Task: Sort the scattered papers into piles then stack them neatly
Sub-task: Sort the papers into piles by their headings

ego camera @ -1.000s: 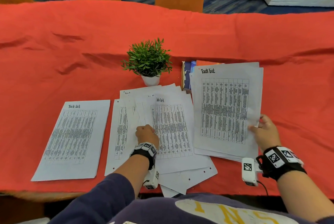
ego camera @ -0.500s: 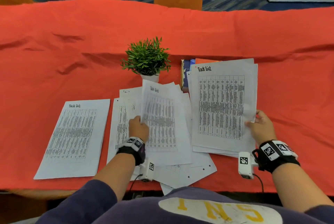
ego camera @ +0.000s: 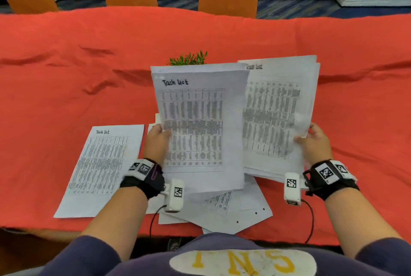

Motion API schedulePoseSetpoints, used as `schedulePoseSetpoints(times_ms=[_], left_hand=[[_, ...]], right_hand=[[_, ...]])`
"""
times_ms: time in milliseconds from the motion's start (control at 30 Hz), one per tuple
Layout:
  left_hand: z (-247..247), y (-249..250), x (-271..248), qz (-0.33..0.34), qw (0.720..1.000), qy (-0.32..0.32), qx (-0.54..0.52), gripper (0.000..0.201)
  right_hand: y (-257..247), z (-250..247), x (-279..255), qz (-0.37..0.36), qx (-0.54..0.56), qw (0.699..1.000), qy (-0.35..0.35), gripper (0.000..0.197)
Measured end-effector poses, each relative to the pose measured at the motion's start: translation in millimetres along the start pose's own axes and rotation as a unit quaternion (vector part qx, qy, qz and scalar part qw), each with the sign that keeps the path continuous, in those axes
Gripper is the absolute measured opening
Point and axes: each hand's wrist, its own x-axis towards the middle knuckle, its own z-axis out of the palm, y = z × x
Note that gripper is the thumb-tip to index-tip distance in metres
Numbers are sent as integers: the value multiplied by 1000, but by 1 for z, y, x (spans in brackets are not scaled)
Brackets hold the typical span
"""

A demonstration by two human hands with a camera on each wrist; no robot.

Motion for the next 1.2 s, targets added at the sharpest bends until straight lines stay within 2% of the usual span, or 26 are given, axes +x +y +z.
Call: schedulePoseSetpoints(times_ms=[200,300,400,467,567,667,800,900,967,1100,1200], left_hand=[[54,-9,-13,-73,996,-46,9,10],[64,-13,-15,-107,993,-48,31,18],[67,-16,-17,-124,989,-54,52,31],[69,-18,-19,-113,991,-47,61,31],[71,-21,-24,-75,993,-38,79,23],[71,-29,-29,-36,993,-63,92,21],[66,-60,-26,-36,979,-87,180,31],[60,-92,-16,-85,936,-54,338,33],[58,-106,-11,-106,914,-33,390,43],[63,-114,-7,-102,908,-21,405,79],[67,-113,1,-139,929,3,342,100]], right_hand=[[-3,52,-34,55,109,986,-112,45],[0,59,-44,81,130,976,-152,39],[9,62,-47,88,140,975,-148,23],[12,62,-48,73,140,976,-153,18],[15,63,-51,74,110,975,-176,27],[19,63,-51,52,22,981,-184,40],[18,54,-51,10,-125,984,-128,34],[21,39,-47,7,-148,986,-81,27],[25,27,-42,23,-144,988,-46,23],[34,4,-34,39,-127,991,10,34],[34,-9,-33,41,-99,994,30,35]])
